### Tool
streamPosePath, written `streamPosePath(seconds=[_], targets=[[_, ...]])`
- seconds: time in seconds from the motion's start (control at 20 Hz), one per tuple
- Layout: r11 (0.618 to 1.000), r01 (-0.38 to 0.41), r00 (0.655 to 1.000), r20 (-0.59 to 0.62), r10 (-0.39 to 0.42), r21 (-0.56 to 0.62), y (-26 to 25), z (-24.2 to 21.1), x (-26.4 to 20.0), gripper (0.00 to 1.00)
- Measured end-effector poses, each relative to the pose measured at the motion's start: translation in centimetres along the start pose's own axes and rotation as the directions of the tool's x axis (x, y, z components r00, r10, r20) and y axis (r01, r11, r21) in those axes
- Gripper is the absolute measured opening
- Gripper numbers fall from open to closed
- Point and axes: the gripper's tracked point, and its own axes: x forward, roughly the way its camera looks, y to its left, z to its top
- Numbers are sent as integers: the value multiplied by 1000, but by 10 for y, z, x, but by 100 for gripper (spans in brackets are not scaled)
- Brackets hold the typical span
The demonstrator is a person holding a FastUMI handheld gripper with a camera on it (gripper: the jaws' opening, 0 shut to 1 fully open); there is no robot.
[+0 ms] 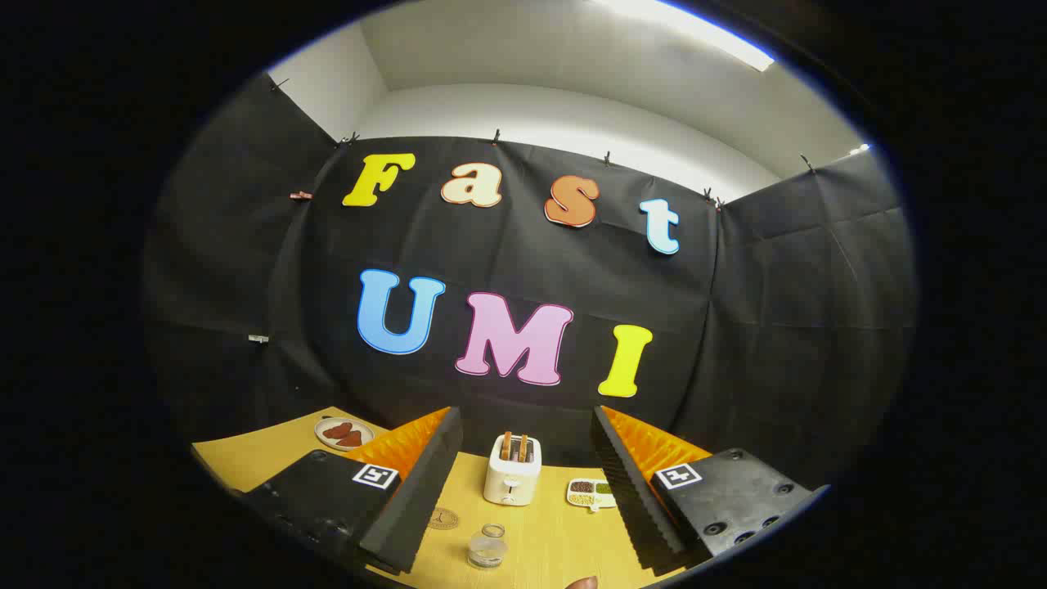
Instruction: Take the bottle from table, then pour the juice into the cup, finally place the bottle on the coaster
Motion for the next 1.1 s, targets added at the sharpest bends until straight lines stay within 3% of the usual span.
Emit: streamPosePath(seconds=[1.1], targets=[[1000,-22,1000,-22,22,3,5,-25,5,98]])
